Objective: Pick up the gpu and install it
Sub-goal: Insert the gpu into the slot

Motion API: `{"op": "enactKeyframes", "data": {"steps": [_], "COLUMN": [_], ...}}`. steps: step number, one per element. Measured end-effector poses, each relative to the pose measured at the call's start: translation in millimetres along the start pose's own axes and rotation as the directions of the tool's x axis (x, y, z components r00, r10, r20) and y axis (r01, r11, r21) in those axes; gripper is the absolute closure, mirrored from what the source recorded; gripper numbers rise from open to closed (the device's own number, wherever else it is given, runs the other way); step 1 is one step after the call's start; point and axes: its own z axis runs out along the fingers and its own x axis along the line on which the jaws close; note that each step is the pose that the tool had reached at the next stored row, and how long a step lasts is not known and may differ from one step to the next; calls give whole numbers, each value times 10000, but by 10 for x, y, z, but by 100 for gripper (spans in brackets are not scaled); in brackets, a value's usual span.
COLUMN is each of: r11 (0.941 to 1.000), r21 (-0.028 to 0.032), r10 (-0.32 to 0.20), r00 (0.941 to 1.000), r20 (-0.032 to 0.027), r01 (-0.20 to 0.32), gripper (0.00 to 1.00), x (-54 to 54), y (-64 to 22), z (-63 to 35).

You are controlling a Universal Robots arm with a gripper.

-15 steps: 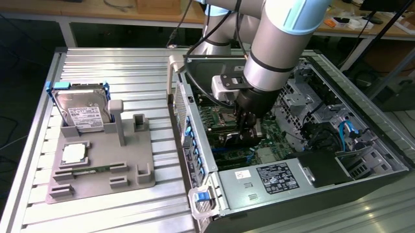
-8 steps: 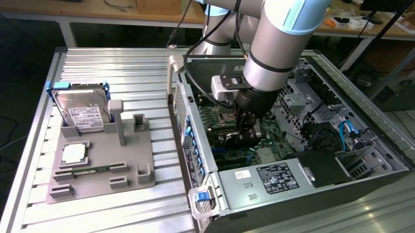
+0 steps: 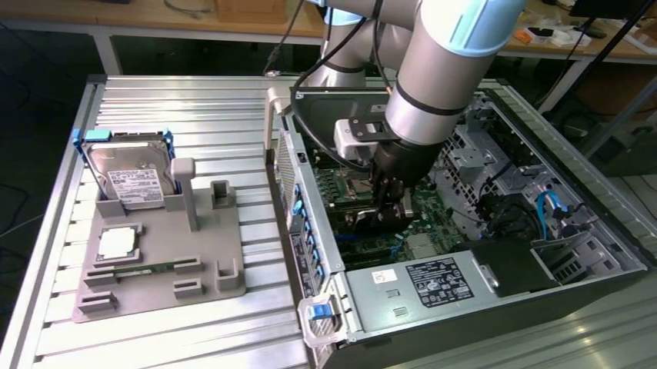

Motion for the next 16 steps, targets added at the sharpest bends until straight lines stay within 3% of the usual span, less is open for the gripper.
{"op": "enactKeyframes", "data": {"steps": [9, 16], "r11": [10000, 10000], "r21": [-5, -4], "r10": [1, 1], "r00": [10000, 10000], "r20": [49, 54], "r01": [-1, -1], "gripper": [73, 73], "x": [0, 0], "y": [0, 0], "z": [21, 24]}}
